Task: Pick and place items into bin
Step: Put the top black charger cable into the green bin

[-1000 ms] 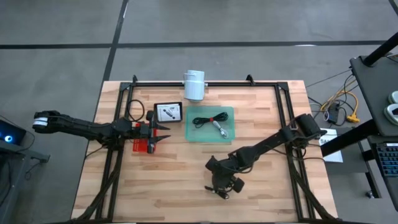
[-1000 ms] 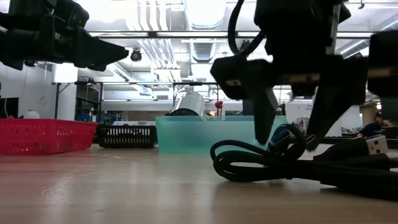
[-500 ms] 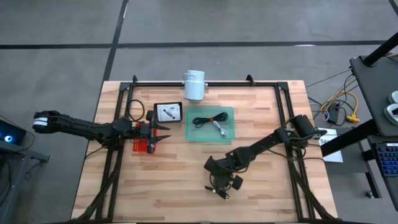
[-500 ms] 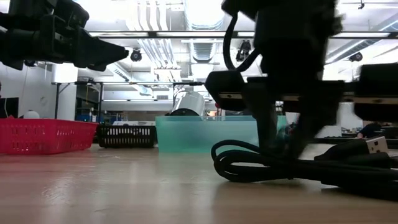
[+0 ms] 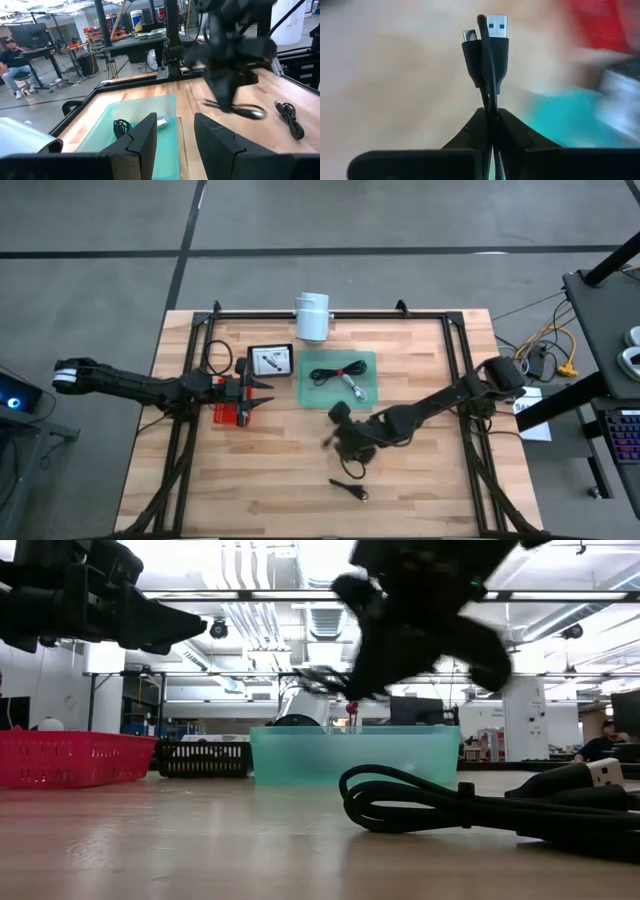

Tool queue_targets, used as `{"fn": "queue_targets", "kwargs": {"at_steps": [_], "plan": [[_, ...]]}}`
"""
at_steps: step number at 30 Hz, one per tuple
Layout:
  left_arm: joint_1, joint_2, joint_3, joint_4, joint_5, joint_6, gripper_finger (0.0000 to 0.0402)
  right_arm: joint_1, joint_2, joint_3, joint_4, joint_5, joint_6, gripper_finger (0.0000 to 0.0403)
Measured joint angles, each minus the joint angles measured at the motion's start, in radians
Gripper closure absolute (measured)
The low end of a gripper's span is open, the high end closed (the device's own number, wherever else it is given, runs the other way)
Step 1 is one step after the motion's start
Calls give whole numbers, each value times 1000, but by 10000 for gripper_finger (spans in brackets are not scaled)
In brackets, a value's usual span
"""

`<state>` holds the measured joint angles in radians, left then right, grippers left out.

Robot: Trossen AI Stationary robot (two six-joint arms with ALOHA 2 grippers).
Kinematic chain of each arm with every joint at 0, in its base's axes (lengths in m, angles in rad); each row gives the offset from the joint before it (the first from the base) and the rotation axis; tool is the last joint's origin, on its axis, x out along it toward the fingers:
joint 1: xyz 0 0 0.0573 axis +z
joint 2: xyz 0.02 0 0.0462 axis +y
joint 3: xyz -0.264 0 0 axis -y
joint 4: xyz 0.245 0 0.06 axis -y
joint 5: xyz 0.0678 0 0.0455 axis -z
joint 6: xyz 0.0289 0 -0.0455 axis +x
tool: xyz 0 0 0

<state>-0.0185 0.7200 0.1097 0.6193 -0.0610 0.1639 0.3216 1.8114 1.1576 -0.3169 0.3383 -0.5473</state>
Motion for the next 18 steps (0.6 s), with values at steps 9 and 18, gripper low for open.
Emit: {"fn": "queue_targets", "kwargs": {"at_steps": [9,18], "plan": [[0,3,0,-2,0,0,286,-139,-95,2,62,375,355,386],[0,12,0,0,0,0,286,-310,-108,1,59,133,581,339]]}}
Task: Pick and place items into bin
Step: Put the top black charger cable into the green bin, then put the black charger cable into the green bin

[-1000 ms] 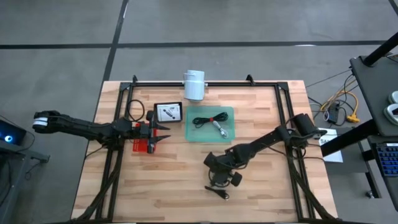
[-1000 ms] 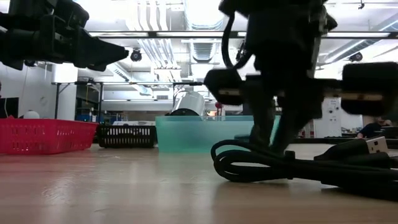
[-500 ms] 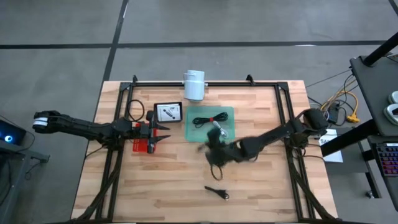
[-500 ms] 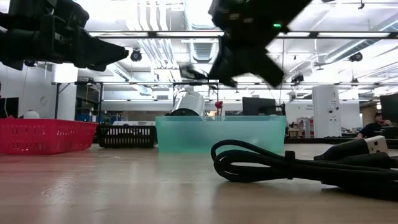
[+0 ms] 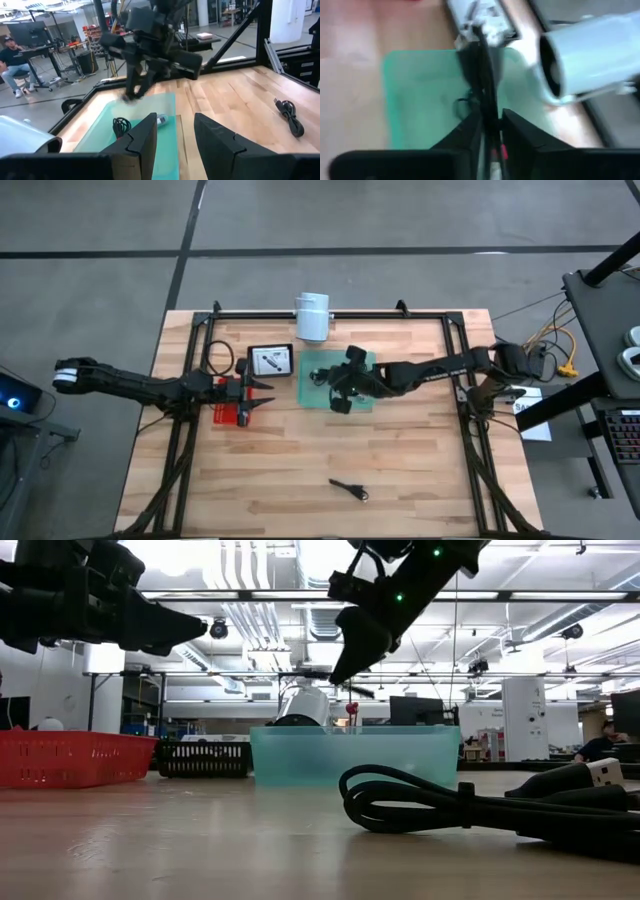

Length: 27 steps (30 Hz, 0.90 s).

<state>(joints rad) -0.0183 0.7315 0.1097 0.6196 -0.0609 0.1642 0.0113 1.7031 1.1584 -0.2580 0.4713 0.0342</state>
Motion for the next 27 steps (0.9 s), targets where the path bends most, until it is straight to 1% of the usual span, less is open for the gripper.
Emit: {"fn": "queue_targets", "kwargs": {"at_steps": [2,6,9,11,12,14,18,19,20,24,25,27], "plan": [[0,4,0,1,0,0,286,-17,0,0,1,-51,1,313],[0,7,0,2,0,0,286,-26,-1,0,1,-49,36,267],[0,9,0,-2,0,0,286,-15,-14,12,-34,-60,72,241],[0,12,1,3,0,0,286,-2,-28,44,-84,-109,108,231],[0,13,2,0,0,0,286,7,-34,62,-109,-151,128,227],[0,13,2,1,0,0,286,31,-43,102,-140,-275,178,222],[0,11,2,-1,0,0,286,114,-45,155,-155,-591,217,219],[0,12,2,1,0,0,286,139,-45,163,-156,-641,219,219],[0,13,3,3,0,0,286,168,-45,169,-158,-670,226,219],[0,16,3,2,0,0,286,294,-38,175,-159,-671,255,218],[0,15,3,0,0,0,286,326,-30,173,-156,-654,258,218],[0,14,3,2,0,0,286,390,-14,169,-157,-585,278,218]]}}
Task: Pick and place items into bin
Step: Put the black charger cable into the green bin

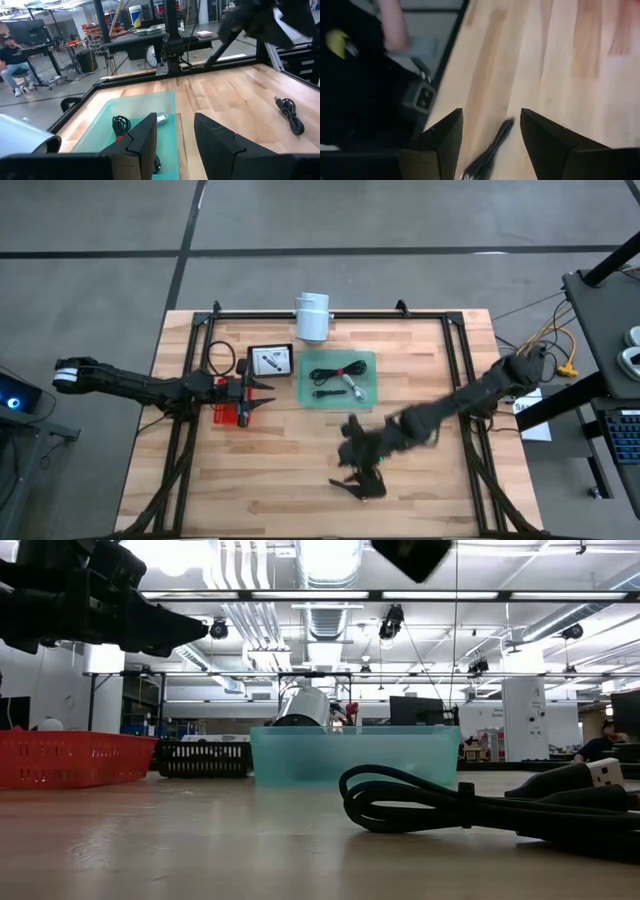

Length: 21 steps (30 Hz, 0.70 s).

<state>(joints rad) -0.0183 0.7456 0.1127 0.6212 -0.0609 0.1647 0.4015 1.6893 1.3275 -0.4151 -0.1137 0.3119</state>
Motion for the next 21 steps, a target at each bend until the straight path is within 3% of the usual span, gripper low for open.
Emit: {"fn": "queue_targets", "kwargs": {"at_steps": [6,13,21], "plan": [[0,0,0,2,0,0,286,124,103,-3,-26,173,88,218],[0,0,0,0,0,0,286,155,208,2,-117,149,288,218],[0,2,0,-1,0,0,286,157,294,12,-121,87,317,218]]}}
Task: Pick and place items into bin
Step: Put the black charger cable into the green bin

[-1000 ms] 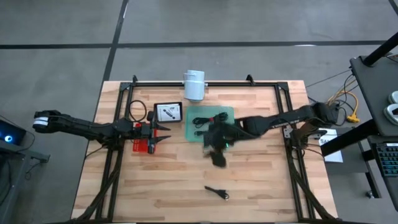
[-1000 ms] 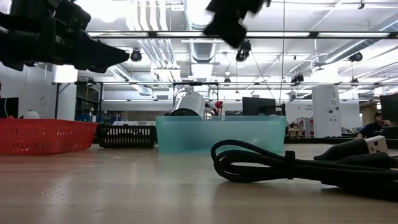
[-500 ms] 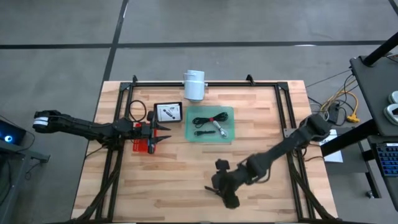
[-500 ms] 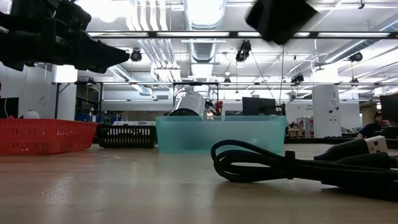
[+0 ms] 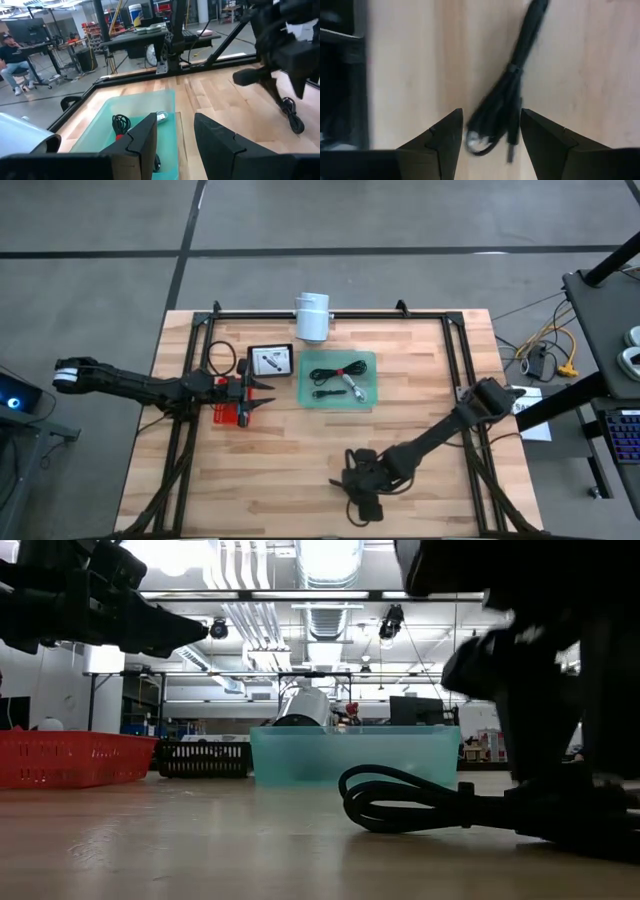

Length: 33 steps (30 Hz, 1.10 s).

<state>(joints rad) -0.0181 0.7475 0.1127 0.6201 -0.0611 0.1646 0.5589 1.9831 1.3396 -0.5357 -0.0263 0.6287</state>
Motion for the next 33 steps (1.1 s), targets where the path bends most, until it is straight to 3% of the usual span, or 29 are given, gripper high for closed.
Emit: {"fn": "queue_targets", "kwargs": {"at_steps": [12,22,25,29,33], "plan": [[0,0,0,0,0,0,286,-7,61,27,-15,-18,-100,234],[0,-2,-1,0,0,0,286,-8,54,29,-22,-73,-353,375],[0,-2,-1,0,0,0,286,-12,47,29,-30,-68,-380,382],[0,-2,-1,0,0,0,286,-27,10,25,-90,27,-445,384],[0,-1,-1,0,0,0,286,-55,-71,25,-176,310,-521,385]]}}
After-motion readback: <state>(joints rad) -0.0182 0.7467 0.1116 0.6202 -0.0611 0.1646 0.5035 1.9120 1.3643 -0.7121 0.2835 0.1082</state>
